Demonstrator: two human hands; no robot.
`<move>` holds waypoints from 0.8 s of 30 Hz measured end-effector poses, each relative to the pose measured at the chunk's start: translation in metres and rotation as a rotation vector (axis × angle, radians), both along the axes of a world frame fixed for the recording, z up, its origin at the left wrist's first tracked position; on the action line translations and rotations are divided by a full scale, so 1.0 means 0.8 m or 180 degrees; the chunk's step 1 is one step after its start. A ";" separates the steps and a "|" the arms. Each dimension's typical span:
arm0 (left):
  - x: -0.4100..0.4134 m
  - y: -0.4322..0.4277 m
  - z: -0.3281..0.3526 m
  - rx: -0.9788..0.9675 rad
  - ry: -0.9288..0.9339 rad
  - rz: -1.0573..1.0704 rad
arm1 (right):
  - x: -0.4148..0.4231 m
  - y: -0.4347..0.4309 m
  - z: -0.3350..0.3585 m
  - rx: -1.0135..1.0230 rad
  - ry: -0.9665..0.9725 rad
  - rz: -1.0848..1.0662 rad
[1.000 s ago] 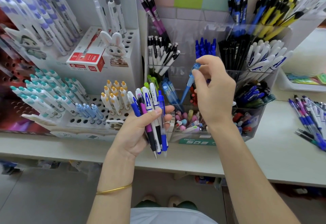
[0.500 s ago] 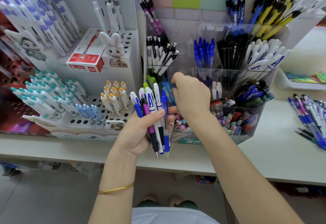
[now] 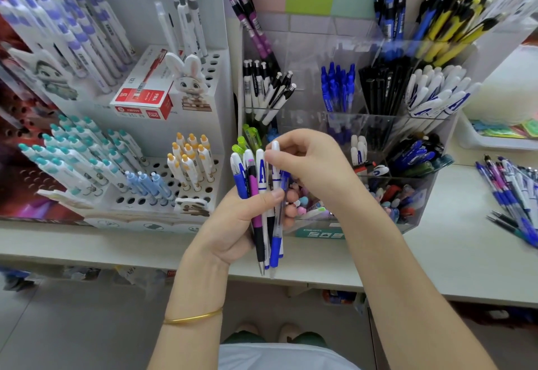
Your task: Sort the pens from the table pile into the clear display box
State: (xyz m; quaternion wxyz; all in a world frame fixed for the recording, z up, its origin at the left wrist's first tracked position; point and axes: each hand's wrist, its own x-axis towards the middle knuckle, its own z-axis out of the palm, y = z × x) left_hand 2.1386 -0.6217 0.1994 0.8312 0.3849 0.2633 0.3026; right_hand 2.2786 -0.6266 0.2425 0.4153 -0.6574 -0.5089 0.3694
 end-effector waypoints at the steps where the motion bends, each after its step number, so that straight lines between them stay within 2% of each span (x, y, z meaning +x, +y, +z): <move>1: -0.001 0.000 0.000 -0.0005 -0.0015 -0.0077 | 0.001 0.000 -0.002 -0.0045 0.0188 0.0019; 3: -0.001 0.000 -0.001 0.0047 0.0007 -0.0226 | 0.003 0.001 -0.005 -0.0122 0.0258 0.0169; 7: 0.001 -0.002 -0.004 0.0077 -0.0038 -0.0333 | 0.003 -0.002 -0.002 0.0015 -0.0437 0.0572; 12: -0.005 0.000 -0.010 -0.0145 -0.0201 -0.0477 | 0.015 0.002 0.001 -0.0062 0.0323 0.0293; 19: -0.013 0.005 -0.017 -0.0234 -0.0355 -0.1041 | 0.015 0.010 0.002 -0.0568 -0.0281 0.0682; 24: -0.011 0.003 -0.016 -0.0264 -0.0202 -0.1041 | 0.021 0.014 0.002 -0.0623 -0.0321 0.0788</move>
